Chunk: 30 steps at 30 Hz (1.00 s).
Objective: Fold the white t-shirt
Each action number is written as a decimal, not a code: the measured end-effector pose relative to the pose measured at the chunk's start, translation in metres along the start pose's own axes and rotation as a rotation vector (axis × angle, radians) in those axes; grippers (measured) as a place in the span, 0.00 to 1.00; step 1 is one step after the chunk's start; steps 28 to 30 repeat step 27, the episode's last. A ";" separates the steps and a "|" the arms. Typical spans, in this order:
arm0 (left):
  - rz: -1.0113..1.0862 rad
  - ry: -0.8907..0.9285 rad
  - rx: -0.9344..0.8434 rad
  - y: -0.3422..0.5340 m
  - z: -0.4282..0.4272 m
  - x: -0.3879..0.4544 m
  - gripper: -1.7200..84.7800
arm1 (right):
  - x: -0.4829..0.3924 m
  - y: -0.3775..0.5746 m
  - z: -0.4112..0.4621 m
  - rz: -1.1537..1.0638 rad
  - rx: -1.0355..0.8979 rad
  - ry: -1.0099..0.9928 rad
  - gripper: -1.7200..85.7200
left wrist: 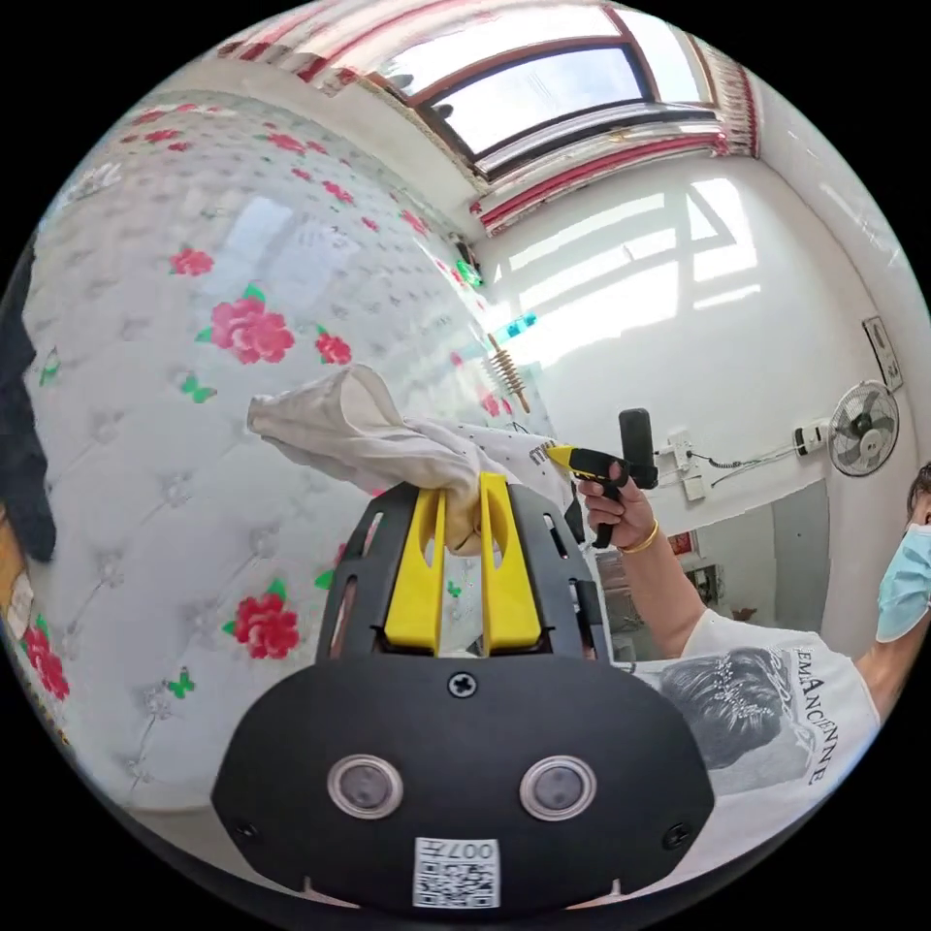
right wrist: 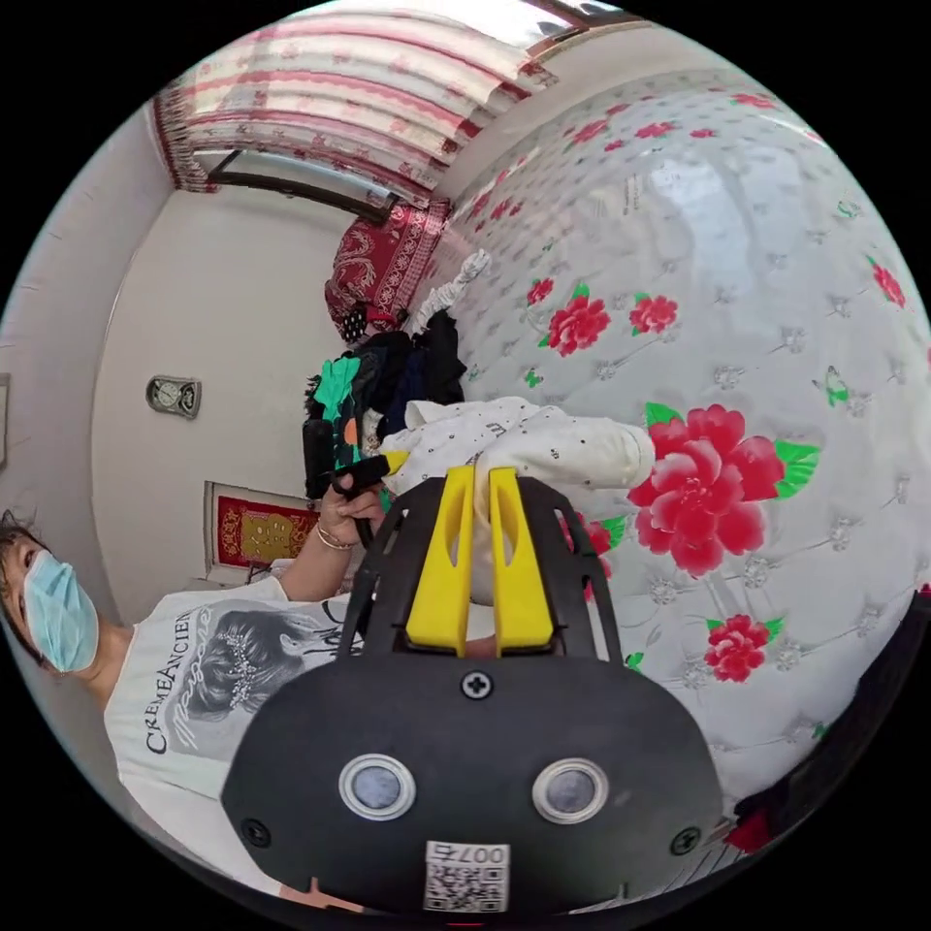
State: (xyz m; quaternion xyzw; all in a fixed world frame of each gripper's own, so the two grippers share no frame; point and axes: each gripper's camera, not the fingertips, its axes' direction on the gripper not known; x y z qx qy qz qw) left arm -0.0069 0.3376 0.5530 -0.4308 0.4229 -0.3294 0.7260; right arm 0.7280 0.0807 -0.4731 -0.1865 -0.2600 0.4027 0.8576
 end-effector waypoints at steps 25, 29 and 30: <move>0.605 -0.423 -0.797 0.043 0.420 0.265 0.10 | 0.079 0.301 -0.273 0.400 0.573 0.723 0.09; 0.557 -0.642 -0.801 0.056 0.392 0.240 0.09 | 0.054 0.270 -0.244 0.252 0.490 0.762 0.09; 0.557 -0.642 -0.801 0.056 0.392 0.240 0.09 | 0.054 0.270 -0.244 0.252 0.490 0.762 0.09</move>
